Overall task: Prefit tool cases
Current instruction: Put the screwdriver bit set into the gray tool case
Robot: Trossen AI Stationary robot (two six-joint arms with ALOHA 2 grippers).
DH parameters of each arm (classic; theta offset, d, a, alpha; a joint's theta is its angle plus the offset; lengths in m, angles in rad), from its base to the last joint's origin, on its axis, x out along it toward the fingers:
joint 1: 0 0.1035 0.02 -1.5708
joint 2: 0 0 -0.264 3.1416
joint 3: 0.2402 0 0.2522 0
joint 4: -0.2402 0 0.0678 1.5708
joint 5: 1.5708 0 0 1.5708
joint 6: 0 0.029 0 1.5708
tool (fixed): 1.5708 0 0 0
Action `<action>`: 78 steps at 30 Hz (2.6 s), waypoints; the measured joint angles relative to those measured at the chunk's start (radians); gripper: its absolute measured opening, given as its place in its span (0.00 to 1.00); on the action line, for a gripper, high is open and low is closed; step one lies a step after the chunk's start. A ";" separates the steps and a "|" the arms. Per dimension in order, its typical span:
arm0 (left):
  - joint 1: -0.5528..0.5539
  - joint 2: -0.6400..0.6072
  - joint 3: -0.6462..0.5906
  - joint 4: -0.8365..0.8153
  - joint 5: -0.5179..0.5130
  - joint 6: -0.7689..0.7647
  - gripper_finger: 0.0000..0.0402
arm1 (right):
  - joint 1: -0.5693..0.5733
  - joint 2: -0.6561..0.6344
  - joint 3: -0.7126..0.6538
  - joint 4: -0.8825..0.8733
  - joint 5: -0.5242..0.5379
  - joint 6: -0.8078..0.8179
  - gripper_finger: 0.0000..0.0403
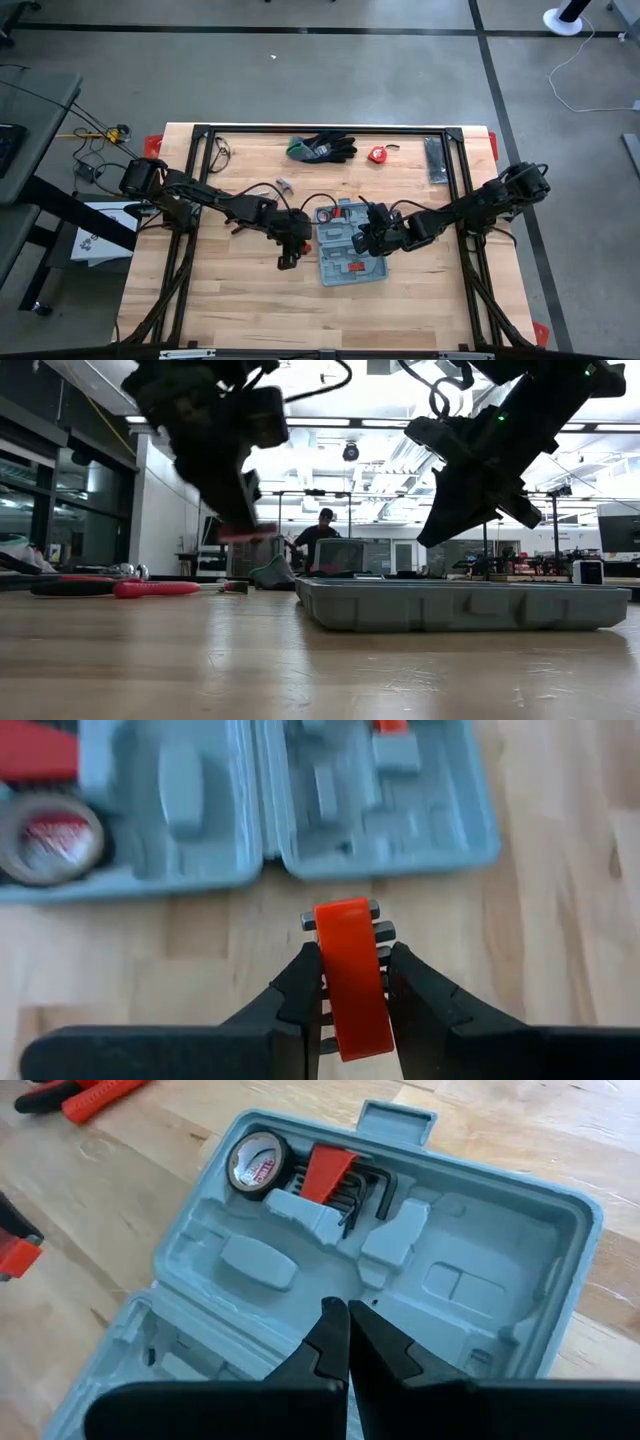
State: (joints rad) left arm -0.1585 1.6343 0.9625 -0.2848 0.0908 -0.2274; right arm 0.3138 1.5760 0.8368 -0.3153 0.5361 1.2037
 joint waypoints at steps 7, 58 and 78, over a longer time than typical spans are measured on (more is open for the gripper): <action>-0.002 0.014 0.060 0.012 -0.064 -0.026 0.18 | -0.007 -0.074 0.000 -0.024 -0.020 -0.097 0.00; -0.058 0.455 0.643 -0.415 0.082 -0.120 0.18 | -0.086 -0.762 -0.264 -0.401 -0.123 -0.172 0.00; -0.048 0.553 0.742 -0.428 0.086 -0.093 0.18 | -0.179 -0.652 -0.264 -0.297 -0.190 -0.295 0.00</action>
State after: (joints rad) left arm -0.2062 2.1868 1.7046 -0.7127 0.1769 -0.3202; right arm 0.1345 0.9239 0.5728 -0.6123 0.3464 0.9084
